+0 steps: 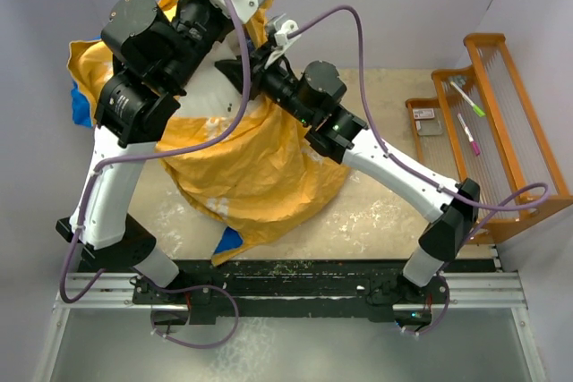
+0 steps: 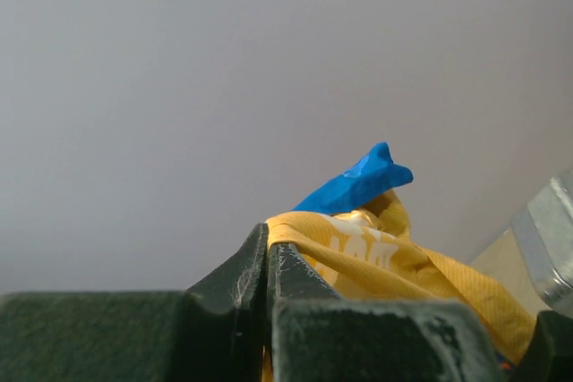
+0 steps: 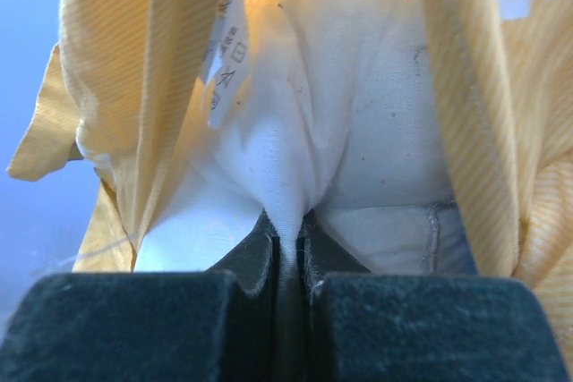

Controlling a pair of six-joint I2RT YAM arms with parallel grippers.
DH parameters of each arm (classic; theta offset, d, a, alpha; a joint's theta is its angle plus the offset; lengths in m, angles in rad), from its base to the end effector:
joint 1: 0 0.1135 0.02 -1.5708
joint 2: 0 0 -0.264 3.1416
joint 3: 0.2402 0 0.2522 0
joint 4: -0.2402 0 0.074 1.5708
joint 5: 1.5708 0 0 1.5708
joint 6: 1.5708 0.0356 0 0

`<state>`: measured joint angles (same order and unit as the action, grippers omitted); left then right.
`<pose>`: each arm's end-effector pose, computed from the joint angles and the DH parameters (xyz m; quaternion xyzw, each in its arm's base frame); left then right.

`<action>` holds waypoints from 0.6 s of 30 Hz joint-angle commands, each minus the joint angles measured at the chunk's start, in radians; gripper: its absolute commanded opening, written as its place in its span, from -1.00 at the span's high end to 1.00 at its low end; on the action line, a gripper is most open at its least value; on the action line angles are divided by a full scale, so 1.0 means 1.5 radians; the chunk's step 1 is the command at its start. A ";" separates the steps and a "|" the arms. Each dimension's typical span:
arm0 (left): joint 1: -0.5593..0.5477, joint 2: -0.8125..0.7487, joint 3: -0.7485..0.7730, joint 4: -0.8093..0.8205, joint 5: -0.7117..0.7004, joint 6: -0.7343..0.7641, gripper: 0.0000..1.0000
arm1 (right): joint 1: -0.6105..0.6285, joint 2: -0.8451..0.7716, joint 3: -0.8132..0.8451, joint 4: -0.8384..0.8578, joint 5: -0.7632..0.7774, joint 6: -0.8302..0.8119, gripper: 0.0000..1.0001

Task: Remove the pillowcase from the pillow

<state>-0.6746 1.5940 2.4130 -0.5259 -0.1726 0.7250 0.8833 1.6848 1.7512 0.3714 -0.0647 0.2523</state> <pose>0.2022 -0.1539 0.6289 0.3297 0.4990 0.0715 0.7982 0.2455 0.3026 0.4983 -0.1924 0.5015 0.4682 0.7017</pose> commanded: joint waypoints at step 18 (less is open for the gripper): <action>0.009 0.055 0.017 0.191 -0.084 0.065 1.00 | 0.149 -0.097 -0.149 0.087 -0.026 -0.123 1.00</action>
<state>-0.6743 1.6447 2.4157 -0.5327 -0.2996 0.7761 1.0431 1.6173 1.5982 0.4610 -0.0078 0.0776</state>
